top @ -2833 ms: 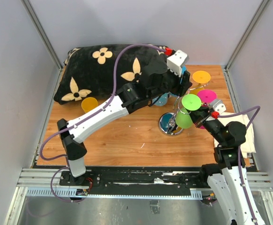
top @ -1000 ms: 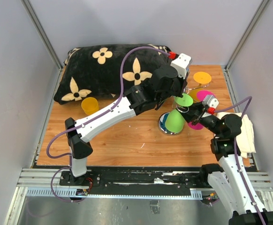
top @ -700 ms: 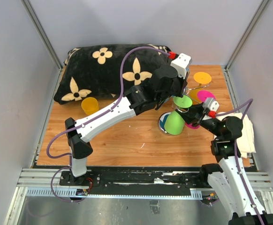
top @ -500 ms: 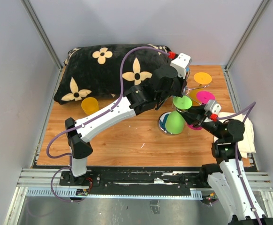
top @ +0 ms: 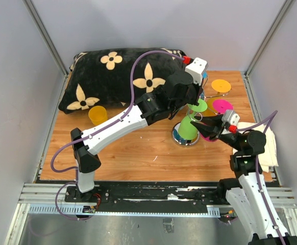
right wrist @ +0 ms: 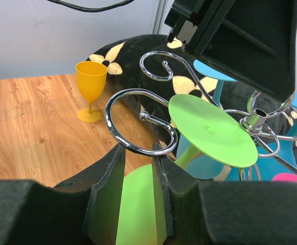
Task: Place the wine glass upside down on the wine glass rack
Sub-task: Turn the wine glass upside down at the wine rack.
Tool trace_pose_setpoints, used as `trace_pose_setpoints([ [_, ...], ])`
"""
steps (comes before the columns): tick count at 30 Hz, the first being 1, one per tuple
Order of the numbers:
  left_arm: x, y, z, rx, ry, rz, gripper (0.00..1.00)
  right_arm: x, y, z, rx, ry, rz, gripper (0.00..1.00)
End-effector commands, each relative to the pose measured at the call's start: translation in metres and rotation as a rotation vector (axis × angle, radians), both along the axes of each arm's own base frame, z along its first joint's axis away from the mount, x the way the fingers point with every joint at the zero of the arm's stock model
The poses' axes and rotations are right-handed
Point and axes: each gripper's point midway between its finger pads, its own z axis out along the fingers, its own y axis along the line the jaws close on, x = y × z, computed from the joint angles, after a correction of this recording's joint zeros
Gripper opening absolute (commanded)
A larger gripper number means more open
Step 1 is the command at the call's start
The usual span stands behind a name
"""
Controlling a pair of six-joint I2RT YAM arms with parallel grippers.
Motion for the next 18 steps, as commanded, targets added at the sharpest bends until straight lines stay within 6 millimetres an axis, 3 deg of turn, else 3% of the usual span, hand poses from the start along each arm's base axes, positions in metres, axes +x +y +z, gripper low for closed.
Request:
trace_pose_setpoints([
  [1, -0.004, -0.007, -0.047, 0.104, 0.067, -0.029, 0.00, -0.002, 0.000, 0.012, 0.016, -0.056, 0.005, 0.29],
  [9, -0.004, -0.007, -0.047, 0.105, 0.066, -0.027, 0.01, 0.007, -0.009, -0.002, -0.011, 0.001, -0.073, 0.29],
  [18, -0.004, -0.008, -0.047, 0.105, 0.071, -0.029, 0.00, 0.016, -0.032, -0.016, -0.004, 0.056, -0.256, 0.41],
])
